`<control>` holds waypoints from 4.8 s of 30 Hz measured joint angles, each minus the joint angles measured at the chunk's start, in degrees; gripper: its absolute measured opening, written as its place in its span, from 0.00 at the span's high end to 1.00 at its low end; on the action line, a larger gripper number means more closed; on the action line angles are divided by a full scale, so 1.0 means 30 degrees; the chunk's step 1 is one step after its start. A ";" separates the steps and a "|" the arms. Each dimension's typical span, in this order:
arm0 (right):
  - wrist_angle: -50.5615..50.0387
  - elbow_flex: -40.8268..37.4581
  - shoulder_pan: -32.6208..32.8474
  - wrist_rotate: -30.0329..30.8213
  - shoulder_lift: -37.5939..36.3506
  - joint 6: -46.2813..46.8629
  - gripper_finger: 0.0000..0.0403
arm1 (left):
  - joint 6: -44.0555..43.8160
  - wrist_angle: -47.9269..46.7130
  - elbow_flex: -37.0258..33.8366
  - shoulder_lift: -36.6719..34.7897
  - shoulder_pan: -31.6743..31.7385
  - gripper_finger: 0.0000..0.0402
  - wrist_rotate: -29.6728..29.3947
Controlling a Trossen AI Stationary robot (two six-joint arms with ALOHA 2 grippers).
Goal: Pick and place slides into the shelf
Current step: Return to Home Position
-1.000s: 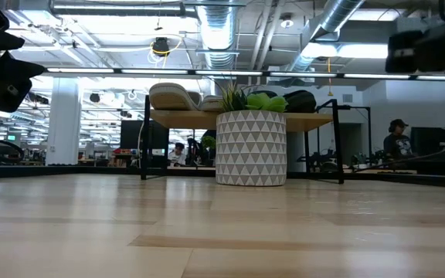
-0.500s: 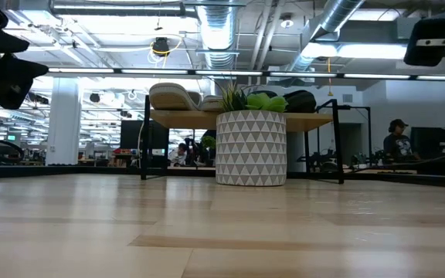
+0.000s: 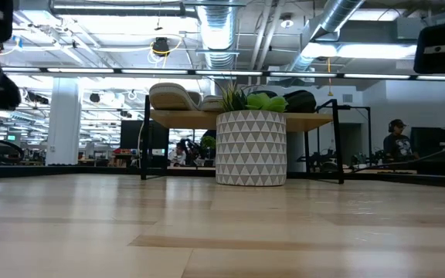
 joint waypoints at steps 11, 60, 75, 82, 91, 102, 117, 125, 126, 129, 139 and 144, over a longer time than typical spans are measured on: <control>-0.0022 0.0000 0.1171 0.0255 0.1087 0.4273 1.00 | -0.1895 -0.3889 0.0000 -0.3753 0.0008 0.57 0.3989; 0.7925 -0.1326 -0.6750 0.5730 0.4874 0.3932 1.00 | 0.1660 -0.1298 0.0000 -0.3828 0.9300 0.57 -0.2679; 0.7906 -0.1326 -1.2387 -0.2065 0.5184 0.3728 1.00 | -0.3838 -0.4912 0.0000 -0.3821 2.1317 0.57 1.2824; 0.7686 -0.1333 -1.2323 -0.2393 0.6652 0.3933 1.00 | -0.3810 -0.5015 0.0000 -0.3865 2.5302 0.57 1.9643; 1.1427 -0.1333 -1.2239 -0.2207 0.7082 0.6292 1.00 | -0.4277 -0.5125 0.0000 -0.3814 2.6687 0.57 1.8462; 1.3482 -0.1333 -1.2239 -0.2326 0.6110 0.6895 1.00 | -0.3960 -0.4194 0.1113 -0.3816 2.6687 0.57 1.9981; 0.6574 -0.0767 -1.2246 -0.2805 -0.0050 0.6232 1.00 | -0.2135 -1.1486 0.5501 -0.3821 2.6687 0.57 2.0232; 0.4951 0.0010 -1.2167 -0.4361 -0.1106 0.4765 1.00 | -0.2051 -1.1192 0.5412 -0.3833 2.6685 0.57 2.0291; 0.5018 0.0029 -1.2166 -0.4429 -0.1103 0.4774 1.00 | -0.2047 -1.1497 0.5413 -0.3843 2.6687 0.57 2.0283; 0.4862 0.0000 -1.2166 -0.4524 -0.1085 0.4877 1.00 | -0.2022 -1.2322 0.5406 -0.3843 2.6678 0.57 2.0121; 0.3955 0.0015 -1.2159 -0.4532 -0.1078 0.5095 1.00 | -0.2588 -0.7955 0.3360 -0.3852 2.6672 0.57 1.9335; 0.3900 0.0018 -1.2159 -0.4528 -0.1078 0.5411 1.00 | -0.4863 -0.3932 0.0077 -0.3824 2.6677 0.57 1.9786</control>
